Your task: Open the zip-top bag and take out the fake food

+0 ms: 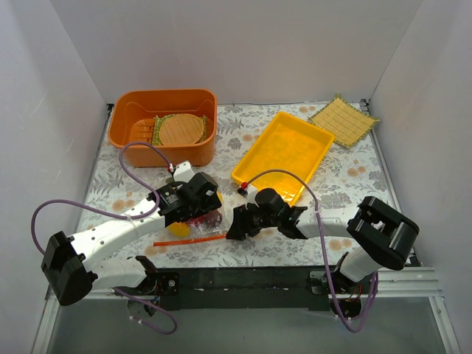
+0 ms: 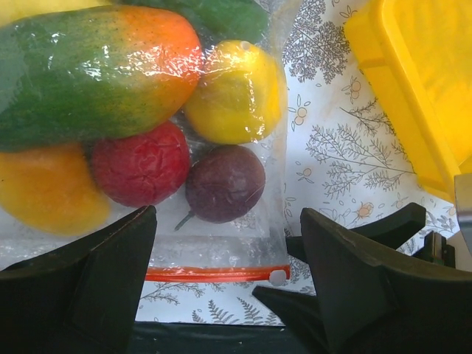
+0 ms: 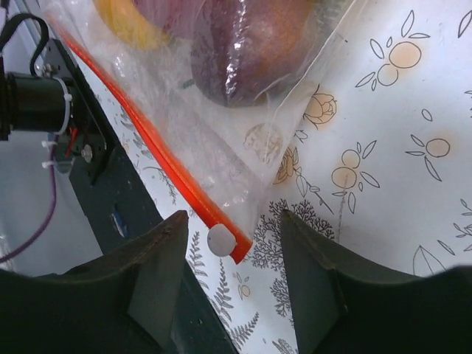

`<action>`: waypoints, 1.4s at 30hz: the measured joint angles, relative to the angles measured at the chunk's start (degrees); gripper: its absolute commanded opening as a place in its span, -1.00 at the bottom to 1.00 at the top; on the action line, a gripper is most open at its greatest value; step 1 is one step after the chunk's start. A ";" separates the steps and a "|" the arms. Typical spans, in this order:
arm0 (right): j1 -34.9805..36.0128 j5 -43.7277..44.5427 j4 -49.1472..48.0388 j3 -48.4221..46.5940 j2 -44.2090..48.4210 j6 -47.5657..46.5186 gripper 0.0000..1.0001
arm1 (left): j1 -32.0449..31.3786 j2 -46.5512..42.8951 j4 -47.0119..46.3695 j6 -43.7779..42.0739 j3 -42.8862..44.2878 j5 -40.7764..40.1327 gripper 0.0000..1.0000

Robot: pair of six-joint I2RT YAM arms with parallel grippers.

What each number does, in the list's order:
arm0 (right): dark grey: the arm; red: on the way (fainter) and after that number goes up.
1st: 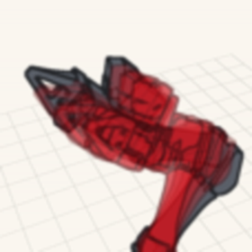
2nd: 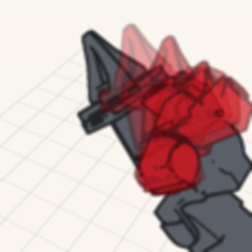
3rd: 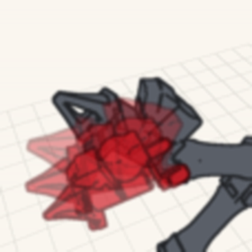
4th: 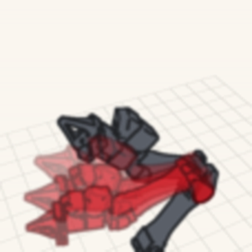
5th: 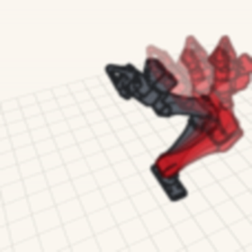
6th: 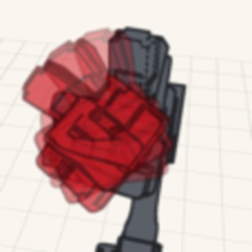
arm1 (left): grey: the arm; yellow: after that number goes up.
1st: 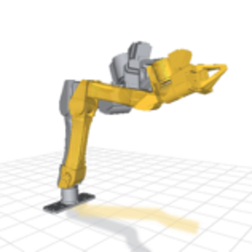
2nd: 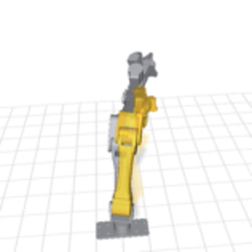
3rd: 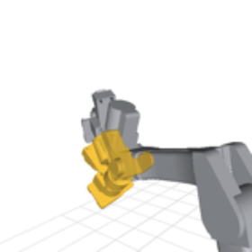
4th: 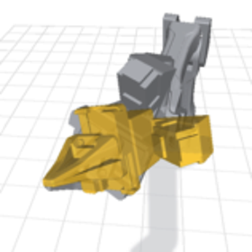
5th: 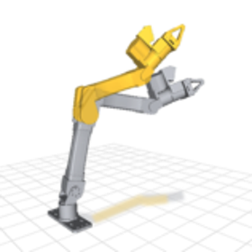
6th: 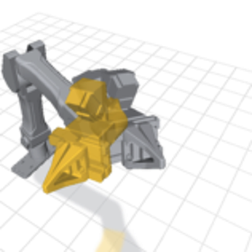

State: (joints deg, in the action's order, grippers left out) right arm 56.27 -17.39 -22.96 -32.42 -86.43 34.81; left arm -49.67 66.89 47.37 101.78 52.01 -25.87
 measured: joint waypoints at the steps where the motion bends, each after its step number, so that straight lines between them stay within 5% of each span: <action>1: 0.00 0.11 -0.68 0.00 -0.44 0.48 0.03 | 0.00 0.00 -0.11 -0.37 0.00 0.15 0.54; 11: -0.07 5.44 -1.27 -0.02 0.35 2.99 -0.97 | 0.00 -1.81 -4.09 -5.44 -1.07 3.32 0.39; 19: -1.14 8.63 6.49 -3.21 3.41 2.27 -0.97 | -0.02 -1.90 -11.93 -14.10 -3.13 12.04 0.17; 25: -2.80 9.75 21.49 -16.44 4.00 1.33 -0.97 | -1.84 -5.60 -20.06 -21.86 -6.01 16.81 0.11; 36: -5.03 8.63 48.48 -37.62 -1.53 6.08 -0.97 | -7.58 -12.85 -32.02 -37.53 -7.54 9.75 0.14; 42: -6.71 6.47 54.97 -41.68 -4.94 8.37 -0.97 | -10.16 -15.15 -33.05 -41.55 -10.12 7.56 0.13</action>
State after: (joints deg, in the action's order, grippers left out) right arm 49.56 -10.92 32.01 -74.11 -91.37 43.18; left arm -59.83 51.75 14.33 60.23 41.89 -18.31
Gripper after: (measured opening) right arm 0.022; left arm 0.570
